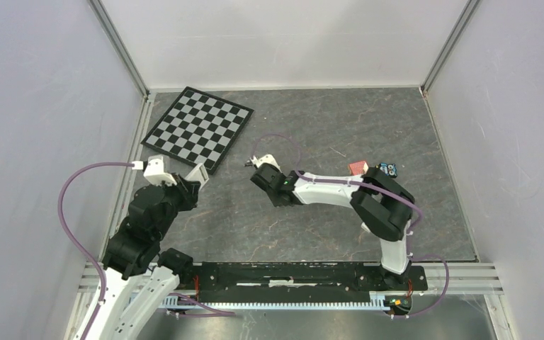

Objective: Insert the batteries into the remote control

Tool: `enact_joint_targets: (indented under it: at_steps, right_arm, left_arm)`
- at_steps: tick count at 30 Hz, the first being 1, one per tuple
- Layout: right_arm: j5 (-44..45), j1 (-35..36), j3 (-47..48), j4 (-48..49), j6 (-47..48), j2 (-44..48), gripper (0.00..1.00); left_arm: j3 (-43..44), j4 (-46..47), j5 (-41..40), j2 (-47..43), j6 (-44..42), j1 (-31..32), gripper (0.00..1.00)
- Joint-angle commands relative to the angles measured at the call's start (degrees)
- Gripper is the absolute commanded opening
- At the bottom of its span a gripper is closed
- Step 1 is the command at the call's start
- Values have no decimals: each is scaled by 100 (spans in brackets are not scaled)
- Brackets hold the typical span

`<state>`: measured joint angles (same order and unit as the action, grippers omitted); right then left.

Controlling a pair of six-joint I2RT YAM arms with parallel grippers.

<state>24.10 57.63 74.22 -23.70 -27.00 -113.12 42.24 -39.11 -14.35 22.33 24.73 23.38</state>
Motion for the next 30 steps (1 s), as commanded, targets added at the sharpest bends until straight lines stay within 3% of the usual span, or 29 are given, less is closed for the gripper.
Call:
enact_joint_targets:
  at_steps: [1, 5, 12, 17, 24, 30]
  right_arm:
    - [-1014, -32, -990, -226, 1371, 479, 15]
    - [-1485, -32, -1392, 18, 1503, 630, 27]
    - [-1195, -37, -1222, -465, 1142, 559, 47]
    - [-1395, -48, -1032, -787, 1136, 516, 46]
    - [-1887, -247, -1089, -717, 1159, 360, 34]
    - [-1860, -422, -1213, -748, 1089, 474, 43]
  left_arm:
    - [162, 251, 589, 156, 349, 3, 2]
    - [112, 408, 663, 183, 442, 0, 2]
    - [114, 484, 476, 237, 397, 4, 2]
    - [61, 509, 421, 259, 423, 4, 2]
    - [49, 528, 477, 281, 453, 2, 2]
    - [52, 525, 482, 264, 463, 0, 2]
